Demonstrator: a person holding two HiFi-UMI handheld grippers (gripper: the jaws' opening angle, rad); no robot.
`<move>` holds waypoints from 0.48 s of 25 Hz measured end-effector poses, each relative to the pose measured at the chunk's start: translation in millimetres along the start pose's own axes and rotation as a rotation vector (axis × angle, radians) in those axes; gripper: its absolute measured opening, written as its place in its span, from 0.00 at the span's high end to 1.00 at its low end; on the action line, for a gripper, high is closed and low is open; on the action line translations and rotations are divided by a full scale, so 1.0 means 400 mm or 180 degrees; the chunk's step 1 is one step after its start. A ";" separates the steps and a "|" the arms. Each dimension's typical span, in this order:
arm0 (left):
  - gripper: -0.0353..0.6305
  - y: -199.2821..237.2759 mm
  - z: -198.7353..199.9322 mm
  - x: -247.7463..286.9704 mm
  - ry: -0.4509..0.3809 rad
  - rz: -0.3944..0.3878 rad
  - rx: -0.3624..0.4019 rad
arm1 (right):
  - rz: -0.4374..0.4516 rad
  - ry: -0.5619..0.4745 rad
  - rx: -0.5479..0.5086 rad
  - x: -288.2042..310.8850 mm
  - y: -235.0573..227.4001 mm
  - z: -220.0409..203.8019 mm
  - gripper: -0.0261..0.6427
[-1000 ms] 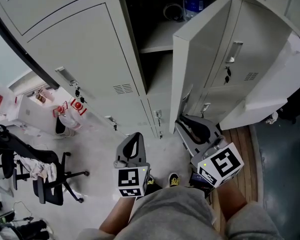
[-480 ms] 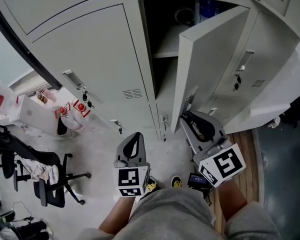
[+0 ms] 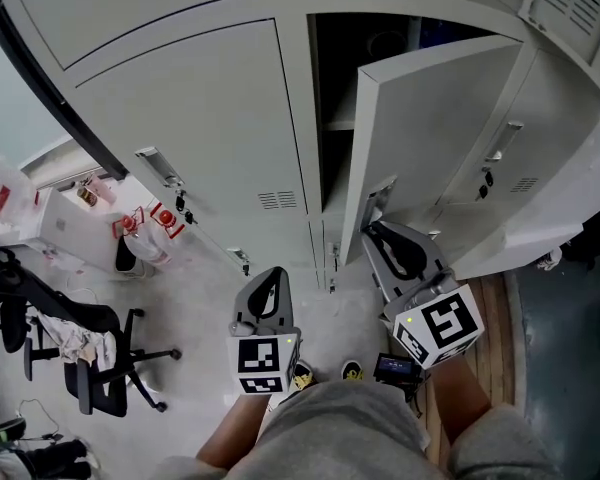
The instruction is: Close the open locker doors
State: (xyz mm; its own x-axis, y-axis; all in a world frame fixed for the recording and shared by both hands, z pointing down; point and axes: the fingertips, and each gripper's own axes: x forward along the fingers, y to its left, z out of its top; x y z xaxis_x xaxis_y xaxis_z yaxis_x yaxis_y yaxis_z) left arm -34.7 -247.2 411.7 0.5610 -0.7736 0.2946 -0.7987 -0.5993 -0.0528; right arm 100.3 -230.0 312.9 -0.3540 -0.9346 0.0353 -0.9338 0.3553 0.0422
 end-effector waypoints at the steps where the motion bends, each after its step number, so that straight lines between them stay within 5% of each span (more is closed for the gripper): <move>1: 0.93 0.005 0.001 0.002 -0.0003 0.0007 -0.0002 | -0.0017 -0.0004 0.0005 0.009 -0.004 0.000 0.86; 12: 0.93 0.080 -0.009 0.011 -0.0017 0.0161 -0.0043 | -0.0198 -0.0084 0.0183 0.114 -0.049 -0.003 0.87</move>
State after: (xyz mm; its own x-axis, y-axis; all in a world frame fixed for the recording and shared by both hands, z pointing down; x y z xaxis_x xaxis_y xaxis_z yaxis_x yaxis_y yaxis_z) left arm -58.5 -269.1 414.7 0.5211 -0.8039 0.2867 -0.8289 -0.5567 -0.0545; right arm 102.3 -279.7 314.9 -0.2957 -0.9552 0.0080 -0.9552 0.2956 -0.0140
